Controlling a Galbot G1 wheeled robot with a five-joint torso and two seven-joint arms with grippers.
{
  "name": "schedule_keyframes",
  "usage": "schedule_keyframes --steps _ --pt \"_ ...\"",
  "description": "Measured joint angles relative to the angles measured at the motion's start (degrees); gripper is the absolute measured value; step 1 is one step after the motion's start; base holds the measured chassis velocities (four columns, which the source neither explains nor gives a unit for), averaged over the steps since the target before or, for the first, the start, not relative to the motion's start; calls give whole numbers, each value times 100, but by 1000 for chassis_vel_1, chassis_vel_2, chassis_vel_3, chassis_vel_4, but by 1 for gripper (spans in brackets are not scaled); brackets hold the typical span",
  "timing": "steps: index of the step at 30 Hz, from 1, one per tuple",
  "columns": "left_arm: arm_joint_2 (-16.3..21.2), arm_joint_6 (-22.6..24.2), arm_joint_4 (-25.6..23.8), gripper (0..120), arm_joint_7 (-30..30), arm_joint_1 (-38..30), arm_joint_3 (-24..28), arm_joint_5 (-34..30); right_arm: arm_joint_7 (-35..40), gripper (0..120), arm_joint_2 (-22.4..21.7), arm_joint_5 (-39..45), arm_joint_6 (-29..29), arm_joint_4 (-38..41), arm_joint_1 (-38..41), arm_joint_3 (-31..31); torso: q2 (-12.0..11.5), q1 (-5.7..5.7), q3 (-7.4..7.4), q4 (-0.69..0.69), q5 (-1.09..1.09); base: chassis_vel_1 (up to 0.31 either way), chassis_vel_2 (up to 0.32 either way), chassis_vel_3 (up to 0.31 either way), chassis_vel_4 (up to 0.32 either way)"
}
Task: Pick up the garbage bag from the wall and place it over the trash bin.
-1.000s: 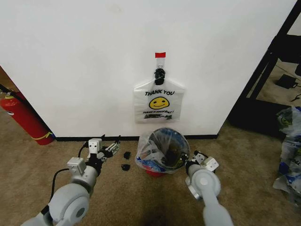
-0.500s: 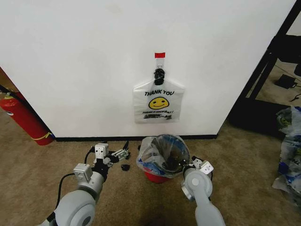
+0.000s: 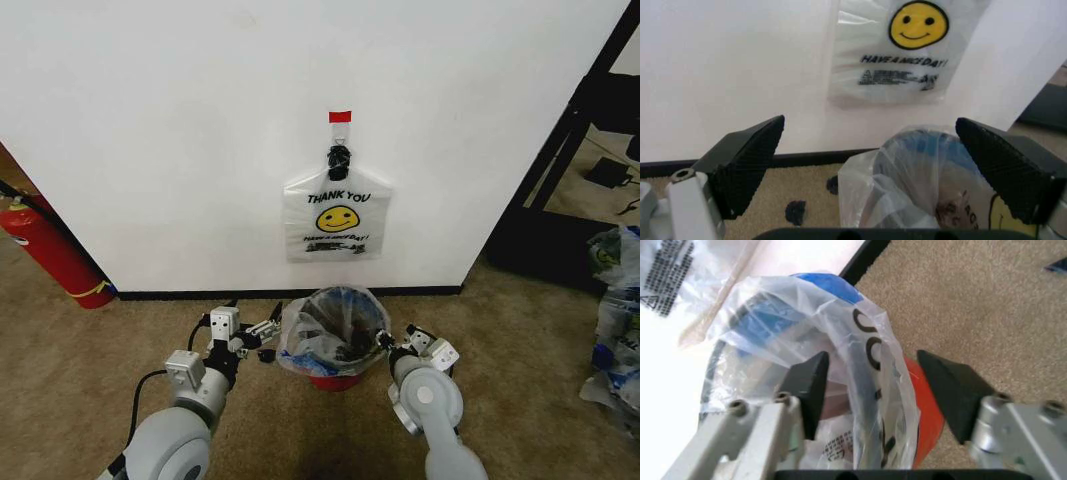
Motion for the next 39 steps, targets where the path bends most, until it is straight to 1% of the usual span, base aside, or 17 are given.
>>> schedule_keyframes --steps 2,6,8,10,12,14,16,17,18,20,22,23,24,26,29,32,39 --pt "13 8 -31 100 0 19 -11 11 37 57 -33 2 0 57 -36 0 0 0 0 0 0 0 0 0 0" --pt "2 22 -93 100 -12 81 -45 40 33 73 -110 75 9 205 -159 74 0 0 0 -1 1 0 0 0 0" --pt "-42 21 -123 100 -18 137 -53 80 -170 83 -154 97 67 349 -262 124 0 0 0 0 1 0 0 0 0" --pt "-65 3 -127 100 -20 159 -60 104 -312 86 -179 42 109 424 -324 120 0 0 0 0 1 0 0 0 0" --pt "-109 -111 -99 100 3 202 -103 212 -768 94 -259 -302 289 608 -519 91 0 0 0 0 1 0 0 0 0" --pt "-198 -391 46 100 107 270 -228 359 -1521 99 -374 -1194 809 854 -866 47 0 0 0 -1 1 0 0 0 0" --pt "-324 -724 196 100 258 368 -384 403 -2121 100 -446 -2174 1471 986 -1161 96 0 0 -1 0 -1 0 0 0 0" --pt "-440 -991 311 100 389 461 -502 424 -2535 100 -499 -2834 2011 1054 -1397 202 0 0 -1 0 1 0 0 0 0" --pt "-440 -991 311 100 389 461 -502 424 -2535 100 -499 -2834 2011 1054 -1397 202 0 0 -1 0 1 0 0 0 0" --pt "-589 -1331 464 100 569 581 -622 517 -2930 100 -573 -3542 2623 1160 -1740 406 0 0 -1 1 1 0 0 0 0" --pt "-754 -1788 693 100 769 702 -739 757 -3201 100 -647 -4065 3054 1352 -2136 641 0 0 -1 -1 2 0 0 0 0" --pt "-884 -2198 896 100 901 759 -820 1037 -3346 100 -691 -4328 3293 1468 -2392 781 0 -1 -2 -1 0 0 0 0 0" --pt "-960 -2442 1020 100 959 789 -868 1218 -3448 100 -712 -4494 3493 1536 -2565 867 0 -1 -2 -2 -1 0 0 0 0" --pt "-1008 -2606 1098 100 991 811 -899 1320 -3505 100 -722 -4582 3604 1574 -2661 911 0 -1 -1 -2 -1 0 0 0 0" --pt "-1297 -3492 1430 100 1126 1229 -1161 1681 -3910 100 -708 -5120 4444 1882 -3390 1131 0 -1 -1 0 -1 0 0 0 0" --pt "-1414 -3739 1235 100 1147 1791 -1373 1834 -4035 100 -529 -5358 5070 2005 -3807 1207 0 -1 -1 1 1 0 0 0 0" --pt "-1546 -3728 977 100 1118 2039 -1403 1948 -4017 100 -140 -5472 5502 1888 -3993 1170 0 -1 0 0 0 0 0 0 0"
